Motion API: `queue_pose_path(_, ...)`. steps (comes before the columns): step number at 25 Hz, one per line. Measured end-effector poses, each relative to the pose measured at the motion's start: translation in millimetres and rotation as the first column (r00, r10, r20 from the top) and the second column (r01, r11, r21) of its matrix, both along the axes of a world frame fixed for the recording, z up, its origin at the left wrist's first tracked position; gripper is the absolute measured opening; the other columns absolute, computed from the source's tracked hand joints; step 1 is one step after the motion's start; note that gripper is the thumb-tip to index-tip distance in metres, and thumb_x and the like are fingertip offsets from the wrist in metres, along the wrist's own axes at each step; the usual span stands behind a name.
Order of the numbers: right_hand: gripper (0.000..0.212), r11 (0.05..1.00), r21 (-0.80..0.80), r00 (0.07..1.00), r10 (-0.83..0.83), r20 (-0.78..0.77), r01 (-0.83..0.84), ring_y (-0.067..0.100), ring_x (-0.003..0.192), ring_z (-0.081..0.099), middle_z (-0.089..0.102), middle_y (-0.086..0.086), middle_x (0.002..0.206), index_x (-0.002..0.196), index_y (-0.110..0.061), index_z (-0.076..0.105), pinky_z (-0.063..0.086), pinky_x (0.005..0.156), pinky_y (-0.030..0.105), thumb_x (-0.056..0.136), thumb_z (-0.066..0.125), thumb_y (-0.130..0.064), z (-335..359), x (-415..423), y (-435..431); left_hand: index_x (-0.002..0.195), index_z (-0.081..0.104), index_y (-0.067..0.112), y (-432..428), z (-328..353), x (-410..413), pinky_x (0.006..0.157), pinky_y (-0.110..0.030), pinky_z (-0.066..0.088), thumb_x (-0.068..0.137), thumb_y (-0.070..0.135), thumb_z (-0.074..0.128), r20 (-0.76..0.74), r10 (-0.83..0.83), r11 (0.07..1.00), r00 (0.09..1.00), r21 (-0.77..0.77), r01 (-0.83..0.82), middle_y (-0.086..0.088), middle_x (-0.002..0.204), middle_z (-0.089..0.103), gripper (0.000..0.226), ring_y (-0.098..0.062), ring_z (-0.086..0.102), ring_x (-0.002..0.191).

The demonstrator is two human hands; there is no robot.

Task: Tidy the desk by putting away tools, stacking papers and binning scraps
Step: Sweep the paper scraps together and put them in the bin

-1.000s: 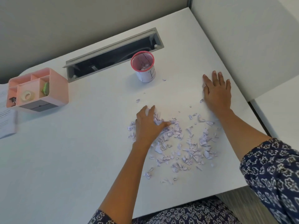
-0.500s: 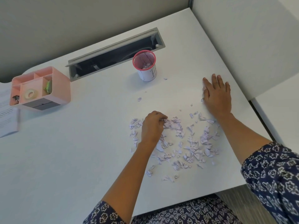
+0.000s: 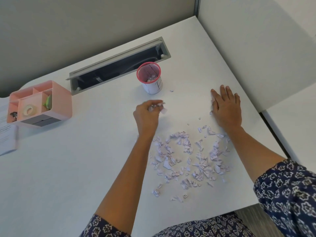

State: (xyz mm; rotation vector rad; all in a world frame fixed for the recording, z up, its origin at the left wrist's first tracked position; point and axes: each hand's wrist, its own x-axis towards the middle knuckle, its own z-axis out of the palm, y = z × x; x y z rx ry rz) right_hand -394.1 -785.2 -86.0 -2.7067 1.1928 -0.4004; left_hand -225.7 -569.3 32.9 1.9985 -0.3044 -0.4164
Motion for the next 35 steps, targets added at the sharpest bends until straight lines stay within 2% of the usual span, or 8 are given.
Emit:
queue_pose_path(5, 0.044, 0.999, -0.047, 1.0, 0.002, 0.0, -0.002, 0.031, 0.14, 0.036, 0.043, 0.014, 0.149, 0.138, -0.022, 0.051, 0.025, 0.114, 0.051, 0.101, 0.029, -0.029, -1.2, 0.6, 0.0, 0.093, 0.078, 0.019, -36.8, 24.0, 62.0, 0.08, -0.036, 0.059, 0.079, 0.016, 0.077, 0.141, 0.105, 0.992, 0.985, 0.062, -0.114, -0.004, 0.091, 0.075, 0.014, -0.019, 0.069, 0.084)
queue_pose_path(11, 0.044, 0.999, -0.043, 1.0, 0.002, -0.008, -0.002, 0.031, 0.141, 0.035, 0.041, 0.013, 0.15, 0.139, -0.022, 0.05, 0.024, 0.115, 0.051, 0.101, 0.028, -0.03, 0.1, 0.4, 0.6, 0.108, 0.074, 0.016, -77.6, 22.6, 103.9, 0.092, -0.029, 0.053, 0.089, 0.019, 0.067, 0.277, -0.024, 0.952, 0.961, 0.298, -0.062, -0.003, 0.114, 0.07, 0.02, -0.012, 0.059, 0.096)
queue_pose_path(18, 0.044, 0.999, -0.04, 0.999, 0.001, -0.038, -0.003, 0.03, 0.142, 0.033, 0.04, 0.012, 0.151, 0.14, -0.022, 0.049, 0.024, 0.115, 0.05, 0.102, 0.029, -0.03, -0.6, -0.3, -1.1, 0.129, 0.06, 0.02, -100.2, 16.9, 108.9, 0.104, -0.042, 0.046, 0.09, 0.031, 0.064, 0.196, -0.218, 0.803, 0.956, 0.593, 0.061, -0.007, 0.133, 0.058, 0.041, -0.029, 0.056, 0.12)
queue_pose_path(23, 0.044, 1.0, -0.021, 0.999, -0.004, -0.046, 0.003, 0.028, 0.143, 0.031, 0.039, 0.011, 0.152, 0.141, -0.024, 0.049, 0.023, 0.116, 0.049, 0.102, 0.029, -0.031, 1.1, -0.1, -0.3, 0.125, 0.063, 0.023, -97.4, 17.2, 103.9, 0.096, -0.042, 0.052, 0.09, 0.029, 0.063, 0.284, -0.279, 0.806, 0.917, 0.589, 0.063, -0.005, 0.126, 0.062, 0.035, -0.027, 0.058, 0.114)
queue_pose_path(28, 0.046, 1.0, -0.004, 0.999, -0.003, -0.05, 0.002, 0.029, 0.143, 0.031, 0.039, 0.011, 0.152, 0.14, -0.023, 0.048, 0.023, 0.116, 0.05, 0.101, 0.025, -0.032, 4.0, 0.2, 0.1, 0.117, 0.065, 0.026, -78.5, 23.7, 86.6, 0.093, -0.034, 0.052, 0.089, 0.027, 0.059, 0.375, -0.197, 0.915, 0.906, 0.403, 0.032, 0.002, 0.122, 0.064, 0.029, -0.019, 0.059, 0.11)
queue_pose_path(30, 0.046, 1.0, -0.008, 0.999, -0.003, -0.05, 0.002, 0.029, 0.143, 0.031, 0.039, 0.011, 0.152, 0.14, -0.023, 0.048, 0.024, 0.116, 0.05, 0.101, 0.026, -0.031, 4.8, 0.1, 1.3, 0.116, 0.064, 0.024, -58.5, 13.7, 56.1, 0.091, -0.028, 0.047, 0.089, 0.027, 0.06, 0.411, -0.259, 0.927, 0.874, 0.36, 0.105, 0.004, 0.119, 0.063, 0.028, -0.016, 0.057, 0.108)
queue_pose_path(32, 0.046, 1.0, 0.001, 0.999, -0.002, -0.048, 0.002, 0.029, 0.143, 0.031, 0.039, 0.011, 0.152, 0.14, -0.024, 0.048, 0.023, 0.116, 0.05, 0.1, 0.026, -0.031, 6.0, 0.6, 2.0, 0.117, 0.063, 0.023, -36.2, -7.1, 11.5, 0.094, -0.033, 0.043, 0.089, 0.028, 0.062, 0.37, -0.385, 0.893, 0.845, 0.38, 0.241, 0.002, 0.12, 0.06, 0.028, -0.019, 0.053, 0.111)
queue_pose_path(35, 0.048, 0.999, 0.038, 0.998, -0.004, -0.056, 0.006, 0.029, 0.144, 0.029, 0.038, 0.011, 0.152, 0.141, -0.024, 0.047, 0.021, 0.116, 0.05, 0.099, 0.024, -0.031, 6.3, 0.9, 0.7, 0.125, 0.059, 0.022, -10.0, -41.8, -52.1, 0.103, -0.039, 0.036, 0.089, 0.043, 0.06, 0.173, -0.54, 0.759, 0.824, 0.524, 0.387, -0.001, 0.135, 0.05, 0.041, -0.022, 0.043, 0.125)
